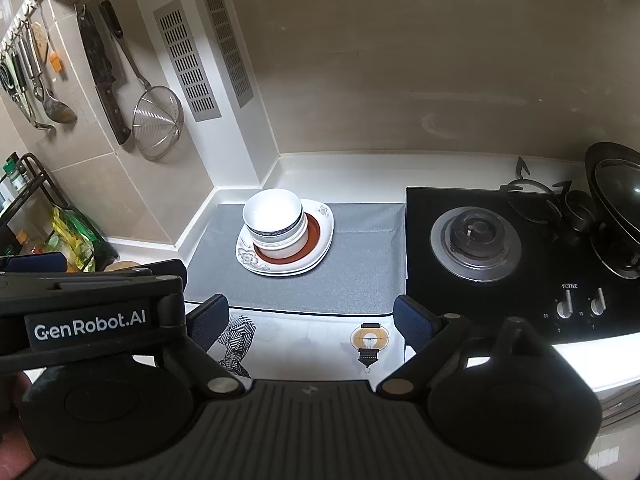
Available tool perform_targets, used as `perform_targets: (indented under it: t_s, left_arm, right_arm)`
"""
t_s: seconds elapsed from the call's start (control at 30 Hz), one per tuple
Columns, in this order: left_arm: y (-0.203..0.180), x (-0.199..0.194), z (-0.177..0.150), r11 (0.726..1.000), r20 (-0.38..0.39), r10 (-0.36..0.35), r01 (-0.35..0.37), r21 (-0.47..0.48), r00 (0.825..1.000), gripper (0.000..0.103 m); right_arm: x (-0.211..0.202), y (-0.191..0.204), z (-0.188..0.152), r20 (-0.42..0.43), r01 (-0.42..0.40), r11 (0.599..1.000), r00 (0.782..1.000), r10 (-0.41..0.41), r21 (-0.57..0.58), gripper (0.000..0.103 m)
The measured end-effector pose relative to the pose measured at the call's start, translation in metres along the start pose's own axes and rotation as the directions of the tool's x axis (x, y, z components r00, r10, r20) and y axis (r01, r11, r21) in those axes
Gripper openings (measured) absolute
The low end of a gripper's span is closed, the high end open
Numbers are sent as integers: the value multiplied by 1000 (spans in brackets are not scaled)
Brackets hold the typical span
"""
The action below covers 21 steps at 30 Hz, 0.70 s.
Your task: Organize plates and bowls
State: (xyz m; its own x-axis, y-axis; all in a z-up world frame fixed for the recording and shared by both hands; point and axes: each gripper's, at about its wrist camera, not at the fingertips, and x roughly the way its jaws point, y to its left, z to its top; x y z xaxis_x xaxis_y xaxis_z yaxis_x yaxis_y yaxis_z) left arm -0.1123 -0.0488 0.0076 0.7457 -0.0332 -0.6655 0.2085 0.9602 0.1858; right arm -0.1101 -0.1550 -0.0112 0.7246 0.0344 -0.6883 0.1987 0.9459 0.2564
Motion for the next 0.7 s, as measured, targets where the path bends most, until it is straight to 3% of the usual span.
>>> perform_targets:
  t_s: [0.7]
  left_arm:
    - [1, 1, 1, 1000, -26, -1, 1, 15, 1000, 103]
  right_arm:
    - [-1, 1, -4, -18, 1, 1000, 1000, -1, 11, 93]
